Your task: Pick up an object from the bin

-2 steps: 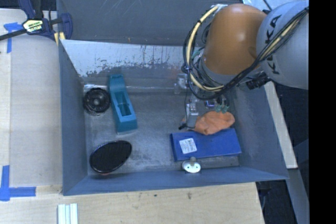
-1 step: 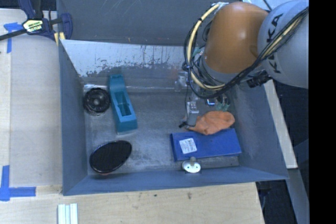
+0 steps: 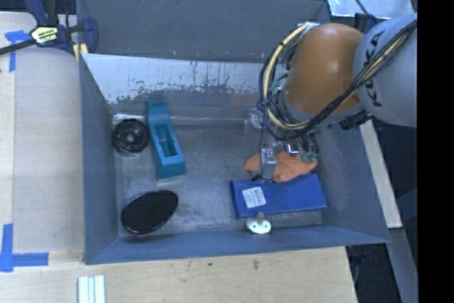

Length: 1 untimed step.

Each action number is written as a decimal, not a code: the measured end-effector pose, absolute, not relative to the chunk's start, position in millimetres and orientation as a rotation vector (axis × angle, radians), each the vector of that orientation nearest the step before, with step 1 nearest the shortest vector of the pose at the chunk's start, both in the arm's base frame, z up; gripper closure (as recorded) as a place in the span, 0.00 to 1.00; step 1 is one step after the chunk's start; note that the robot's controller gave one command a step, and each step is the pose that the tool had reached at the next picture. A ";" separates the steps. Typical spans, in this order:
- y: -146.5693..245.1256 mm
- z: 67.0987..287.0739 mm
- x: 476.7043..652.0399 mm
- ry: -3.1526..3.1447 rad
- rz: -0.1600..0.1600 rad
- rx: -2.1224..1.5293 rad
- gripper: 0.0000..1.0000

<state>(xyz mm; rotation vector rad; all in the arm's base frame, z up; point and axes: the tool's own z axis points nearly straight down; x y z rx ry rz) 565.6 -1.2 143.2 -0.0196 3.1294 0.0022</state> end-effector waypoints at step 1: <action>-29.8 116.4 518.4 3.137 0.000 -0.208 0.00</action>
Offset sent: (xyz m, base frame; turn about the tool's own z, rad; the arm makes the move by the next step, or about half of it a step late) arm 0.0020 -0.0404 -0.0652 0.0092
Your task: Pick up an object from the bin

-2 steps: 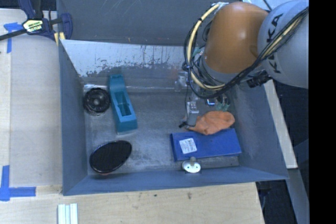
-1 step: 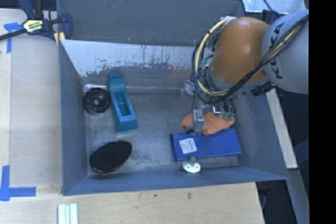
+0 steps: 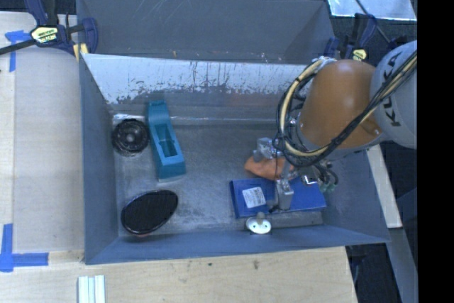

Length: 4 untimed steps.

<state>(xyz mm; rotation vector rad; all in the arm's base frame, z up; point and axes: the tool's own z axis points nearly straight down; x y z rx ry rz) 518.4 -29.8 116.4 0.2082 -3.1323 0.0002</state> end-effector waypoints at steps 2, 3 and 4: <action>-53.1 75.0 517.0 -3.162 -0.001 -0.007 1.00; -53.6 72.6 514.5 -3.155 0.000 -0.008 0.00; -54.0 74.5 516.2 -3.160 0.001 -0.007 1.00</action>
Offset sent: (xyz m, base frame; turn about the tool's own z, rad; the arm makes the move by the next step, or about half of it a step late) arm -0.0076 -0.0238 -0.0464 0.1365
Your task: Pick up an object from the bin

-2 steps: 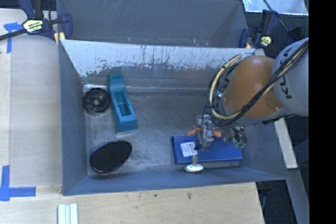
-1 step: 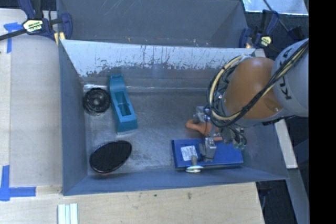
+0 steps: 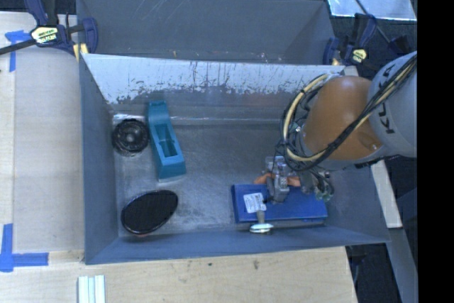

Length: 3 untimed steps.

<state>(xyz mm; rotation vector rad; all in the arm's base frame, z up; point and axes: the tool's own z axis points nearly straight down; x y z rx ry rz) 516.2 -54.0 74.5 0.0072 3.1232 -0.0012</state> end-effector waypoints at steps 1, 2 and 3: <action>-54.0 74.4 516.2 3.123 -0.001 0.007 1.00; -42.8 91.2 516.3 3.136 -0.002 -0.012 1.00; -38.0 99.8 519.6 3.135 0.000 -0.022 1.00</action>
Offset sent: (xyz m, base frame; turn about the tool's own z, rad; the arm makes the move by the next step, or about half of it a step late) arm -0.0003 0.0153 0.0212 -0.0154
